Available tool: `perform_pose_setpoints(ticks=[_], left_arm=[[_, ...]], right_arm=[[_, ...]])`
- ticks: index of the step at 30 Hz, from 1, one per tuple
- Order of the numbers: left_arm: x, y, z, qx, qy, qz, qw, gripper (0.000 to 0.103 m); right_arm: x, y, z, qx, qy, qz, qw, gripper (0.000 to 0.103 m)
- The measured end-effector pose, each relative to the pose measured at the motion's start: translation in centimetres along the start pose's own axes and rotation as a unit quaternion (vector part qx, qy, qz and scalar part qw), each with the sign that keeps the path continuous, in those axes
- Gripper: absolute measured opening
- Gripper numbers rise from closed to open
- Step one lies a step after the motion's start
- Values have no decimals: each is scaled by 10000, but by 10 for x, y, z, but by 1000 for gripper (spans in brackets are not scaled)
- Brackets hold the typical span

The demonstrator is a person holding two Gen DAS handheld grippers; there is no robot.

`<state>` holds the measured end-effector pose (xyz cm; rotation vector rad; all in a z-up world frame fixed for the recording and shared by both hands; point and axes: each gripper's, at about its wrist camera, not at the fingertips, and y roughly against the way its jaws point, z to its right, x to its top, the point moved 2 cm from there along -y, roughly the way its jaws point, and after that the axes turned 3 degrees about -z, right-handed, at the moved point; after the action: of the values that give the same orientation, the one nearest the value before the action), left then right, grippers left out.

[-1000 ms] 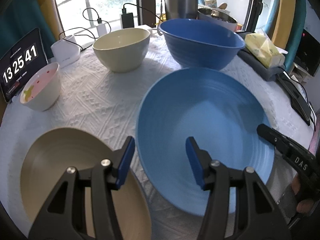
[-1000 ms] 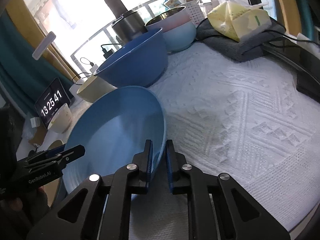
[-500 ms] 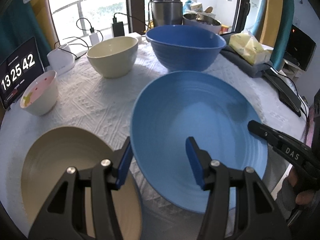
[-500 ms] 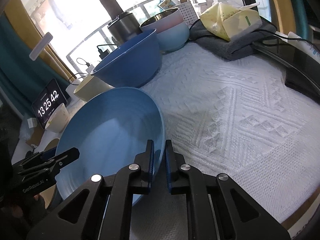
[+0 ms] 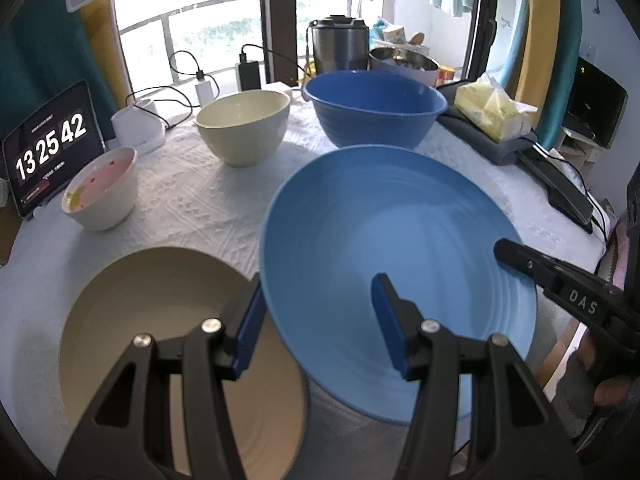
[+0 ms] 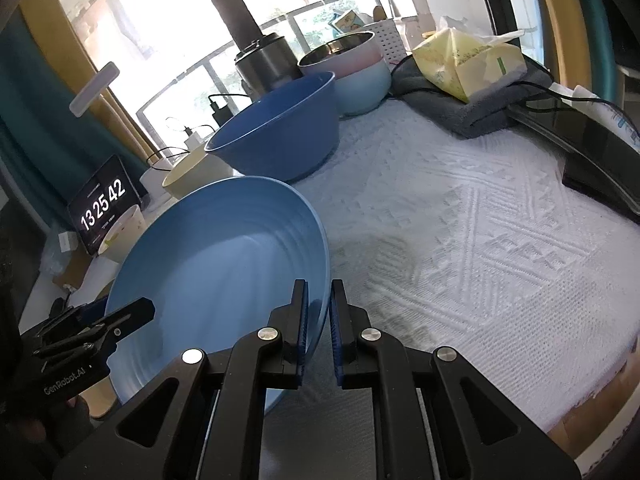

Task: Organize plates and bowls

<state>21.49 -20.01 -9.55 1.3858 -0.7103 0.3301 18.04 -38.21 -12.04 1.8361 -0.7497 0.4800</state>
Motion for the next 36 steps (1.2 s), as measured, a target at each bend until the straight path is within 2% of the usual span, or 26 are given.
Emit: perform_pose_setpoints(ticks=[36], left_arm=[[-31,40,-81,107,572,444,9973,54]], right_arm=[[-17,-9,-85,4,585,-134,9982,12]])
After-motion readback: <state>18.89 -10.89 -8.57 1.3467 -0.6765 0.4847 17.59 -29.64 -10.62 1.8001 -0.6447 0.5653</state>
